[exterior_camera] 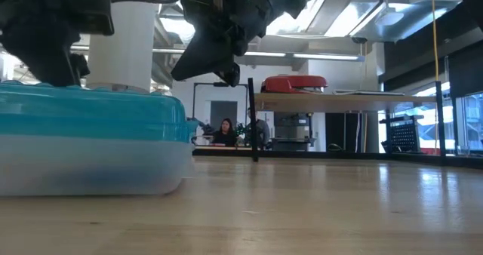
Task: Pack school essentials
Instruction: Close the blue supply box
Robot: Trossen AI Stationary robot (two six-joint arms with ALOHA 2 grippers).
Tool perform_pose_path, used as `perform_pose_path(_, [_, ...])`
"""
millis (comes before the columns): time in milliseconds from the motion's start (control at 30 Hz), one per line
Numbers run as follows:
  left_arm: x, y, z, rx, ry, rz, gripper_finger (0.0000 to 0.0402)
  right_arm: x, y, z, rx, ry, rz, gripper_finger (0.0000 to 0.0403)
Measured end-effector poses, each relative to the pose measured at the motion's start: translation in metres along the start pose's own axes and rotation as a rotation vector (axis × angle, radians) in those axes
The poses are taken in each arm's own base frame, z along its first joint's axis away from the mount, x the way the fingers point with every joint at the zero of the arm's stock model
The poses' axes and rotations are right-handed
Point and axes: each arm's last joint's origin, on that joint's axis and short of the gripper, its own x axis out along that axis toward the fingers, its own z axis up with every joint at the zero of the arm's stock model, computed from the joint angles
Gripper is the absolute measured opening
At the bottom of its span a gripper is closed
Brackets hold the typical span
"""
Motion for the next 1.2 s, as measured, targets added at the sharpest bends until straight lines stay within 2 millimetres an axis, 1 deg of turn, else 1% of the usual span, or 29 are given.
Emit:
perform_pose_path(100, [0.006,0.000,-0.002,0.006,0.006,0.006,0.0113,0.000,0.000,0.000,0.002,0.002,-0.001,0.0004])
perform_pose_path(200, [0.007,-0.001,-0.002,0.015,0.008,0.004,0.0113,0.000,0.000,0.000,0.003,0.002,-0.001,0.0004])
perform_pose_path(433, [-0.005,-0.006,0.007,0.071,-0.029,-0.043,0.0113,0.000,0.000,0.000,0.005,0.000,0.000,0.0004])
perform_pose_path(533, [-0.006,-0.007,0.009,0.100,-0.050,-0.041,0.0113,0.000,0.000,0.000,0.005,-0.001,0.001,0.0004])
perform_pose_path(700, [0.003,-0.008,0.009,0.170,-0.083,0.024,0.0113,0.000,0.000,0.000,0.005,0.000,0.001,0.0004])
perform_pose_path(900, [0.020,-0.012,0.005,0.165,-0.033,0.057,0.0113,0.000,0.000,0.000,0.004,0.001,0.001,0.0004])
perform_pose_path(1000, [0.024,-0.014,0.004,0.160,-0.029,0.053,0.0113,0.000,0.000,0.000,0.004,0.001,0.002,0.0004])
perform_pose_path(1100, [0.021,-0.014,0.005,0.155,-0.033,0.033,0.0113,-0.001,0.000,0.000,0.004,0.000,0.002,0.0004])
perform_pose_path(1200, [0.011,-0.010,0.005,0.173,-0.018,0.007,0.0113,-0.009,0.003,0.002,0.002,0.001,0.002,0.0004])
